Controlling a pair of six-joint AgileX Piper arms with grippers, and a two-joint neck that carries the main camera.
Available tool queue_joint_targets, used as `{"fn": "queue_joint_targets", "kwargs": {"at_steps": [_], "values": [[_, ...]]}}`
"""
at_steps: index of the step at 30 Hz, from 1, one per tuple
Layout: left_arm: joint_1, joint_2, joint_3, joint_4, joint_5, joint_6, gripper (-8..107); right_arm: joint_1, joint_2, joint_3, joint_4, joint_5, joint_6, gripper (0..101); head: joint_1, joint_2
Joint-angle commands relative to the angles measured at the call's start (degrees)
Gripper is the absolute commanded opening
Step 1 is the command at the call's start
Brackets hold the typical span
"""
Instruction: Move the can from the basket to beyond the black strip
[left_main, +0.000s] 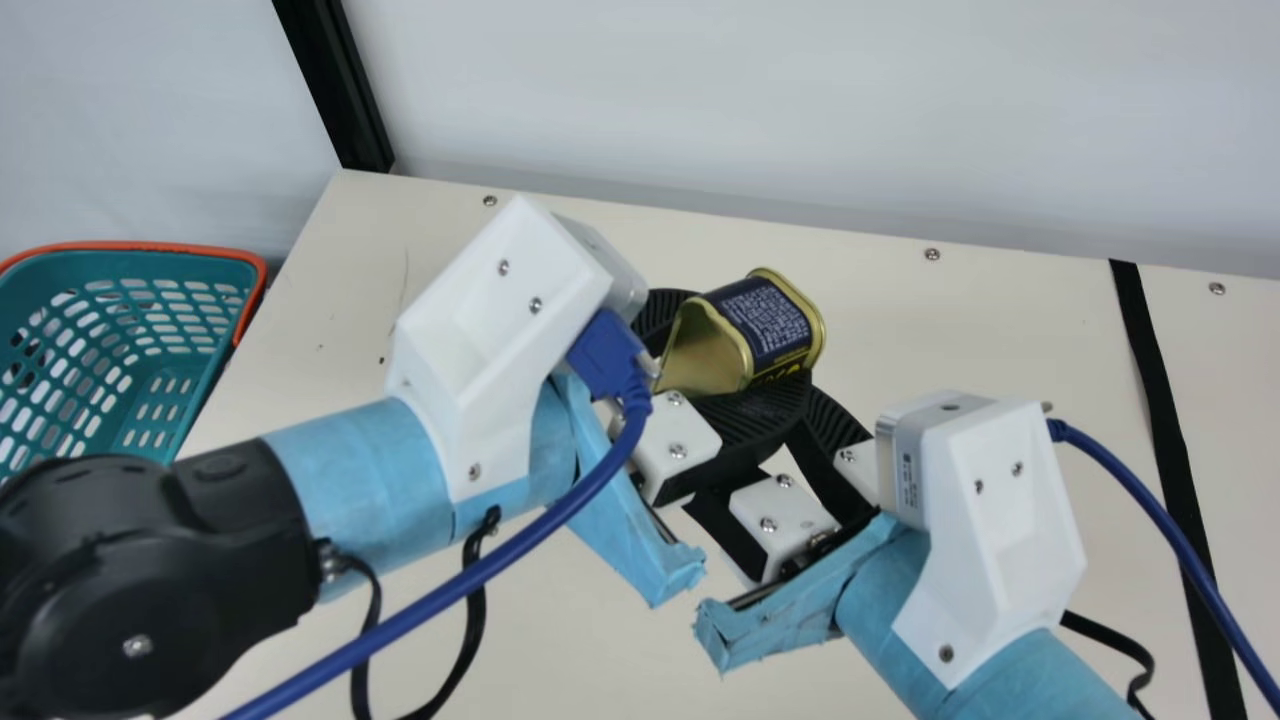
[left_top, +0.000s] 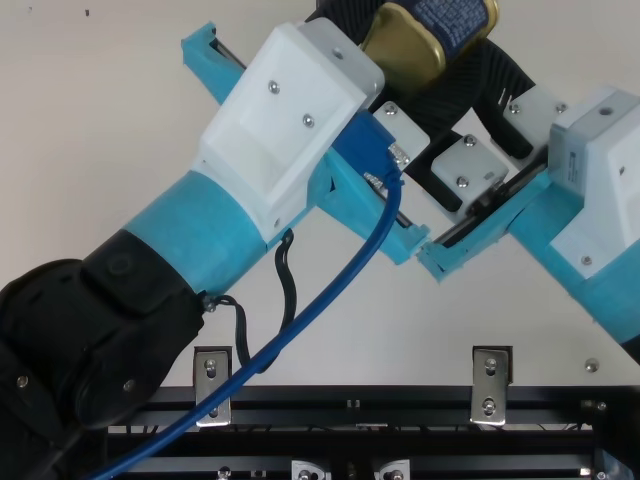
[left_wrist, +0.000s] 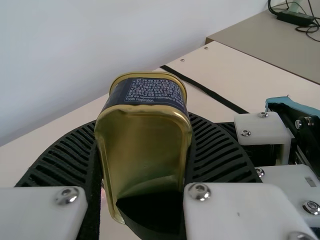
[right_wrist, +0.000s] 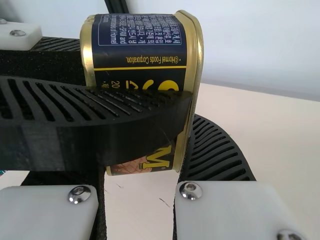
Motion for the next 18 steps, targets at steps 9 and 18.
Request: {"fn": "queue_joint_targets", "kwargs": {"at_steps": [9, 18], "values": [[-0.06, -0.02, -0.04, 1.22, -0.34, -1.25, 90, -0.05, 0.0, 0.11, 0.16, 2.37, 0.0, 0, -1.63, -0.17], [0.27, -0.92, 1.11, 3.59, -8.07, -5.96, 90, -0.05, 0.0, 0.11, 0.16, 3.59, 0.0, 0, -1.63, -0.17]]}}
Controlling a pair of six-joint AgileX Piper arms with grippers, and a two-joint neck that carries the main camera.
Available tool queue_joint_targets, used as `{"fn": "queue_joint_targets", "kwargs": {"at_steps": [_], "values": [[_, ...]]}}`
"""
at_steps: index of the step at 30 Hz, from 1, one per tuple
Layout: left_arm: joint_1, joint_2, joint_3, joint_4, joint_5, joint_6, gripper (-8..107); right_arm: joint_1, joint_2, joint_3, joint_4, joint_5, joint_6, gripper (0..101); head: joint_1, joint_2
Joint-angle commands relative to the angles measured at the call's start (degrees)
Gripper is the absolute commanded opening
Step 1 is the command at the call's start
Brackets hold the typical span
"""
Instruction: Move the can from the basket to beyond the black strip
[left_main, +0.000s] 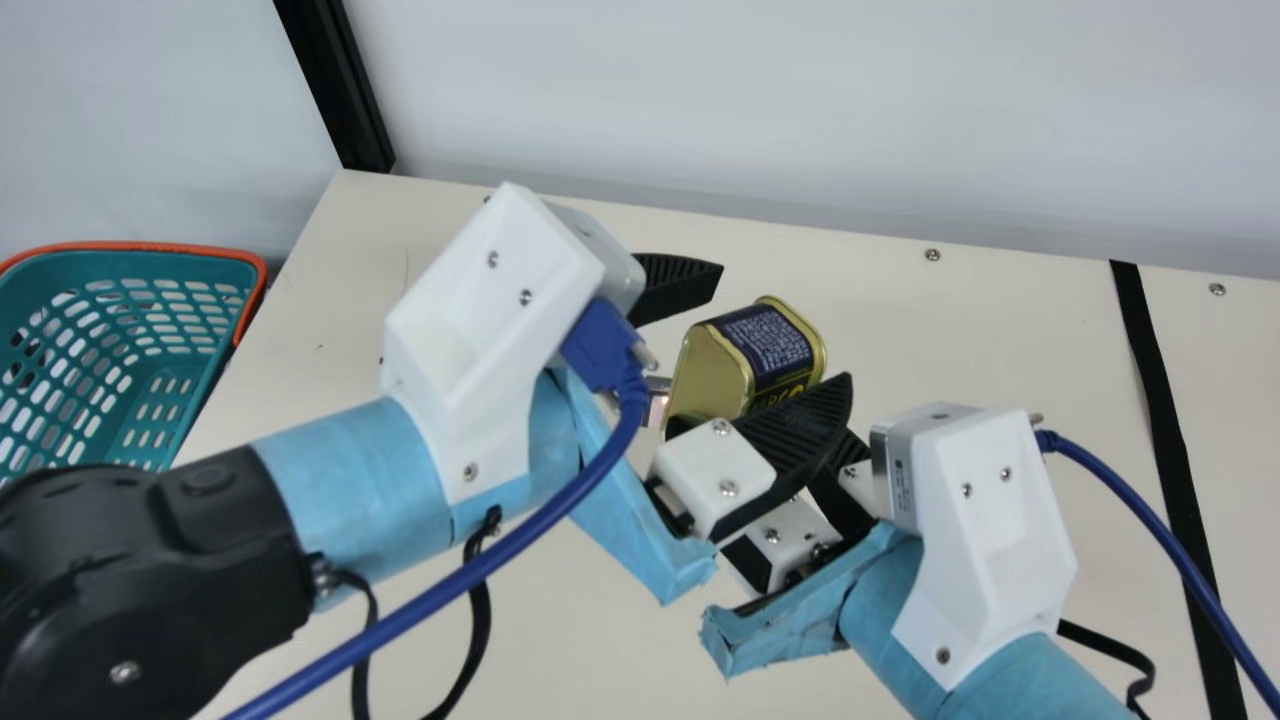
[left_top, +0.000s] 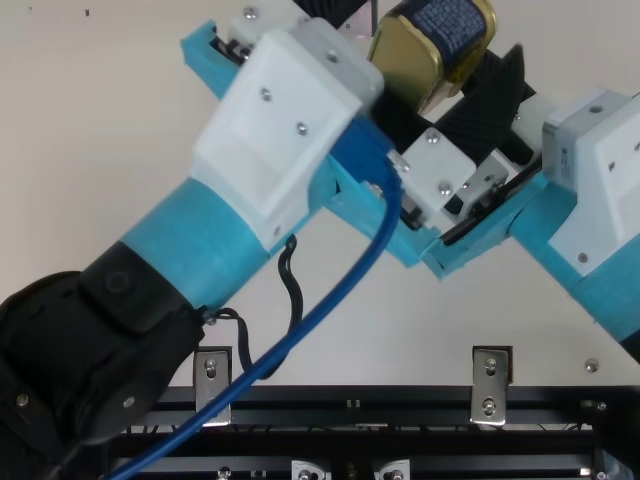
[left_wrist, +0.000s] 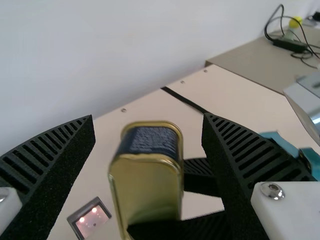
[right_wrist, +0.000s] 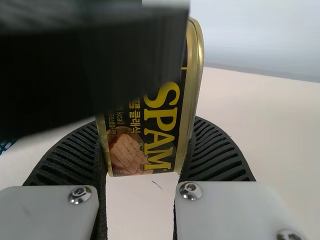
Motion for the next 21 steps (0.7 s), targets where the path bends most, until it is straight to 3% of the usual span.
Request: {"fn": "queue_joint_targets", "kwargs": {"at_steps": [1, 5, 12, 21], "values": [[1.45, -0.15, 0.77, 0.77, -2.95, -0.86, 90, 0.0, 0.0, 0.0, 0.0, 0.0, 0.0, 0, -1.63, -0.17], [6.59, -0.73, 2.96, 1.04, -5.78, 0.47, 90, 0.0, 0.0, 0.0, 0.0, 0.14, 0.0, 0, -1.63, -0.17], [15.51, -3.65, 8.16, -5.45, -8.33, 10.54, 90, 0.0, 0.0, 0.0, 0.0, 0.21, 0.0, 0, -1.63, -0.17], [24.37, -8.62, 16.32, -13.82, -7.3, 23.73, 90, 0.0, 0.0, 0.0, 0.0, 0.24, 0.0, 0, -1.63, -0.17]]}}
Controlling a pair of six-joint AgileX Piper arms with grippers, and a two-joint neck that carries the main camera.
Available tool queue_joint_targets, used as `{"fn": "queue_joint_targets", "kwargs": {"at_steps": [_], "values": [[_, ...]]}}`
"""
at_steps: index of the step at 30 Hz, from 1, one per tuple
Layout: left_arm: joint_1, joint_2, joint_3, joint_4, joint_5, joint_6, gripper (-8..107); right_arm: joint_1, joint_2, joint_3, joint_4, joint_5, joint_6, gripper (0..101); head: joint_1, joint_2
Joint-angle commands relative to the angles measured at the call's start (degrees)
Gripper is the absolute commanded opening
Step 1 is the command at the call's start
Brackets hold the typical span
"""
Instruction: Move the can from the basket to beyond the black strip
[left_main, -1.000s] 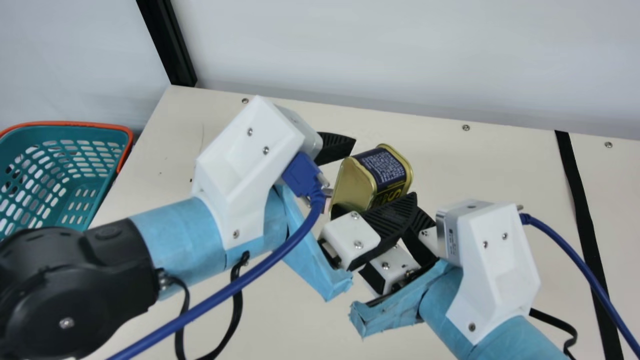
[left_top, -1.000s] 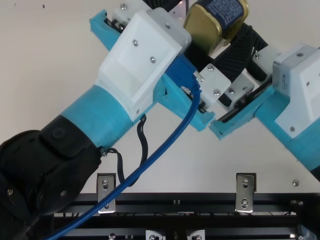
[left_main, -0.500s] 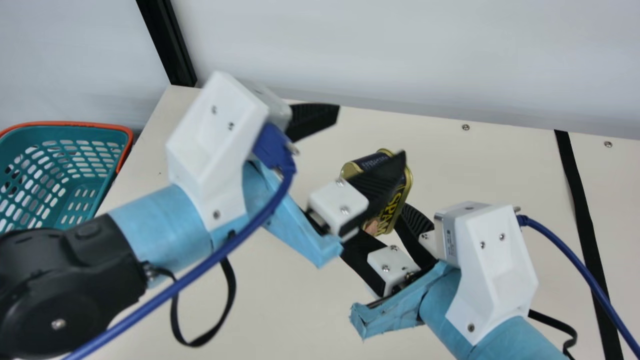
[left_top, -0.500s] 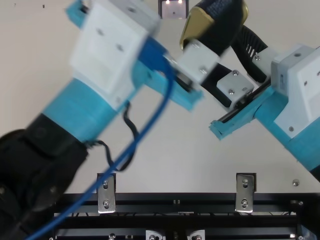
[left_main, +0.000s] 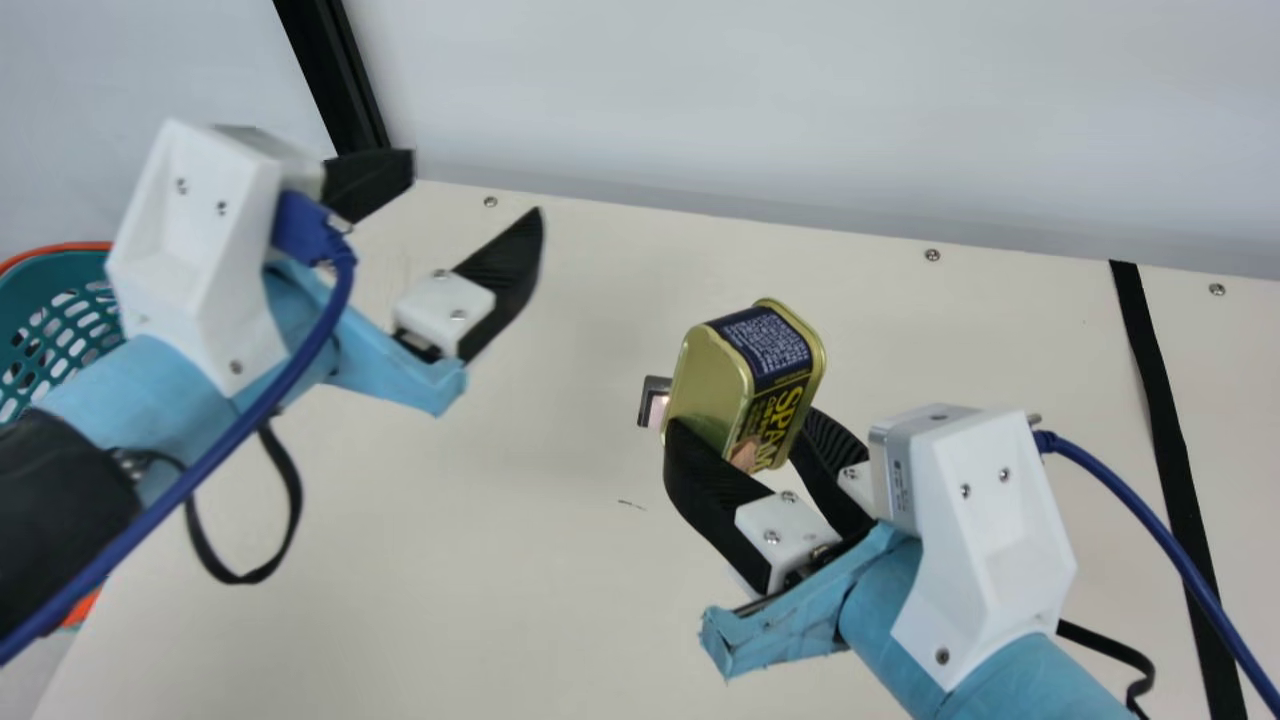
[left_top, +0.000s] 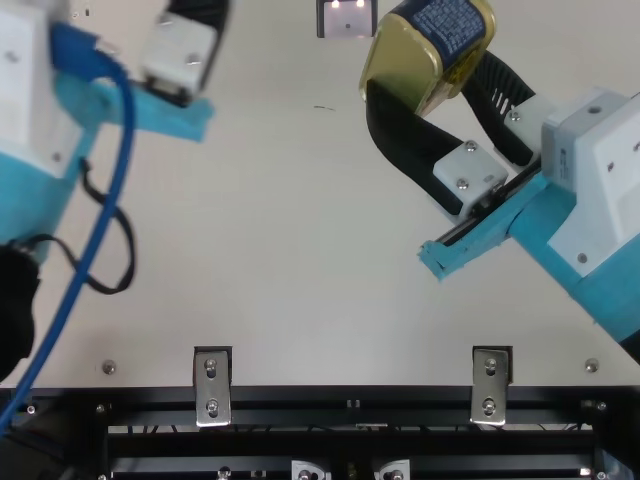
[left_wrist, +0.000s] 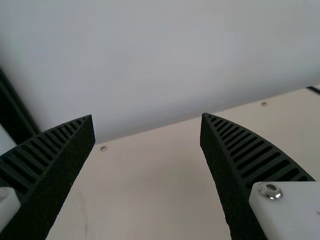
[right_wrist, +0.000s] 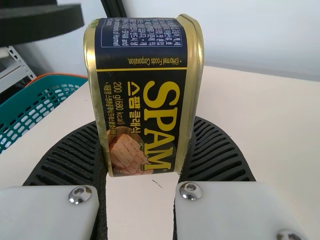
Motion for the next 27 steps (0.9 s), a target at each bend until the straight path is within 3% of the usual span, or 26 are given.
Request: {"fn": "queue_joint_targets", "kwargs": {"at_steps": [1, 7, 13, 14, 27], "values": [[2.49, -0.82, 2.46, -1.63, 0.92, 4.69, 90, 0.0, 0.0, 0.0, 0.0, 0.0, 0.0, 0, -1.63, -0.17], [8.29, -2.64, 8.05, -2.46, 4.85, 10.29, 90, 0.0, 0.0, 0.0, 0.0, 0.0, 0.0, 0, -1.63, -0.17], [13.62, -5.41, 13.24, 0.85, 8.64, 9.84, 90, 0.0, 0.0, 0.0, 0.0, 0.0, 0.0, 0, -1.63, -0.17], [12.1, -4.87, 11.77, -0.12, 7.71, 10.47, 90, 0.0, 0.0, 0.0, 0.0, 0.0, 0.0, 0, -1.63, -0.17], [13.6, -5.47, 13.18, 0.79, 8.67, 9.94, 90, 0.0, 0.0, 0.0, 0.0, 0.0, 0.0, 0, -1.63, -0.17]]}}
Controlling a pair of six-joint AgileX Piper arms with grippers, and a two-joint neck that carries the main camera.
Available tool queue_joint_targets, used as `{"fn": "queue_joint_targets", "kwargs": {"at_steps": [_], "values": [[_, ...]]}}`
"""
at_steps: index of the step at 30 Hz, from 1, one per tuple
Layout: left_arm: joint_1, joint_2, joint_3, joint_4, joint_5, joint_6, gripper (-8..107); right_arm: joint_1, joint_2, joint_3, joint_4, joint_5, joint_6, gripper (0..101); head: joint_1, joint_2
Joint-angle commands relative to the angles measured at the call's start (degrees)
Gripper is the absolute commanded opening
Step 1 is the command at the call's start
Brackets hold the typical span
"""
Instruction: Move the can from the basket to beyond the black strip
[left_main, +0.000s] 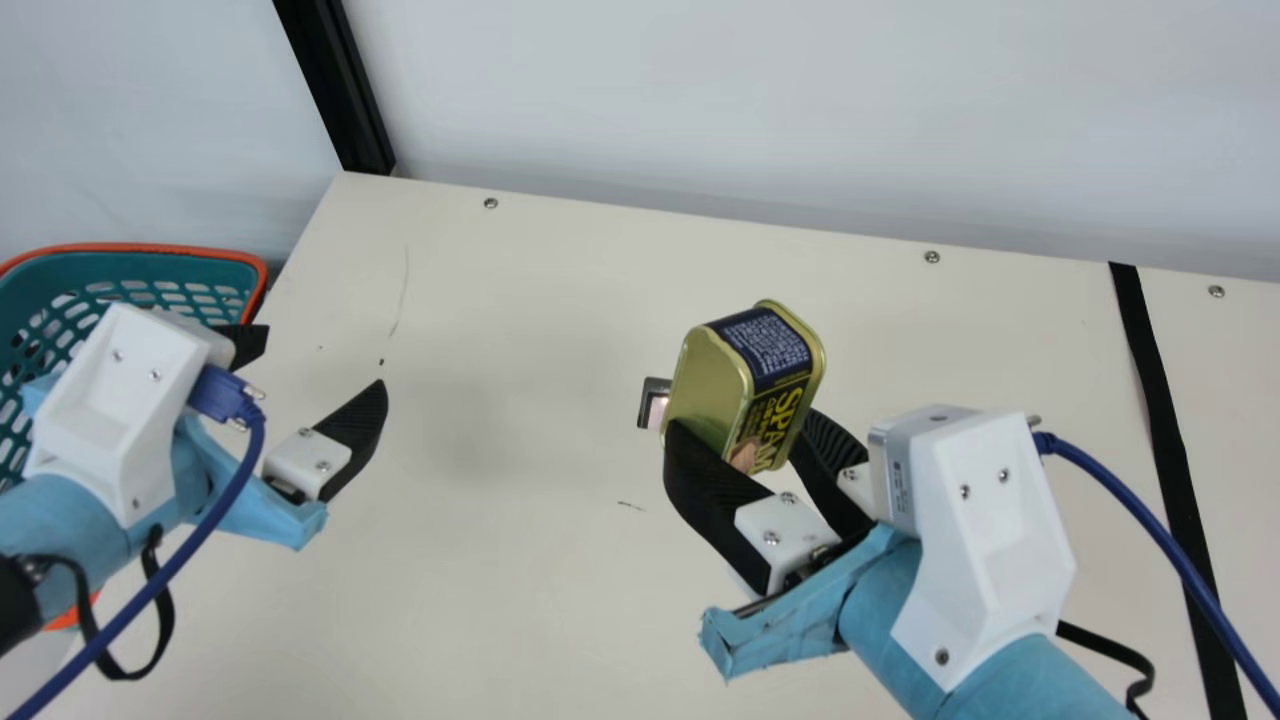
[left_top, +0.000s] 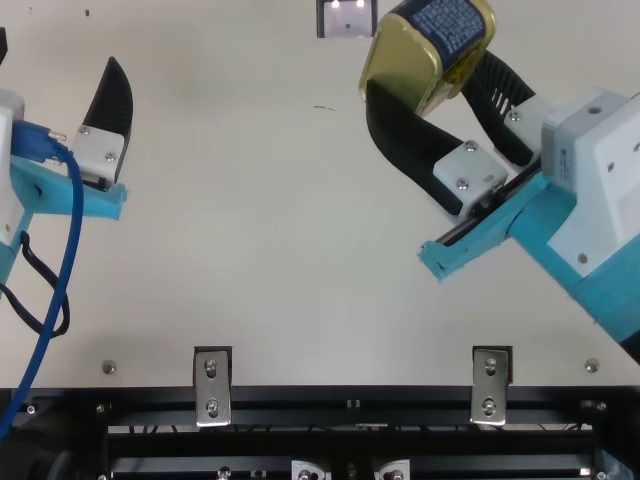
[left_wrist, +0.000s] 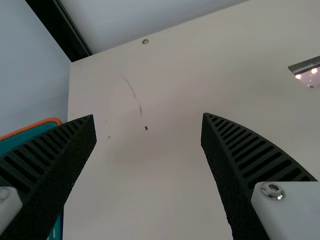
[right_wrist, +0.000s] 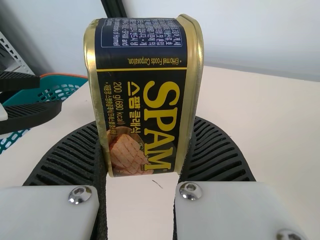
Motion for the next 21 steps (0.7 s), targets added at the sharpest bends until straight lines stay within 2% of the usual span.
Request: {"fn": "queue_joint_targets", "kwargs": {"at_steps": [1, 11, 21], "values": [[0.0, 0.0, 0.0, 0.0, 0.0, 0.0, 90, 0.0, 0.0, 0.0, 0.0, 0.0, 0.0, 0, -1.63, -0.17], [0.0, 0.0, 0.0, 0.0, 0.0, 0.0, 90, 0.0, 0.0, 0.0, 0.0, 0.0, 0.0, 0, -1.56, -1.3], [0.0, 0.0, 0.0, 0.0, 0.0, 0.0, 90, 0.16, 0.04, 0.01, 0.88, -0.05, -0.82, 0, -2.07, -11.6]]}}
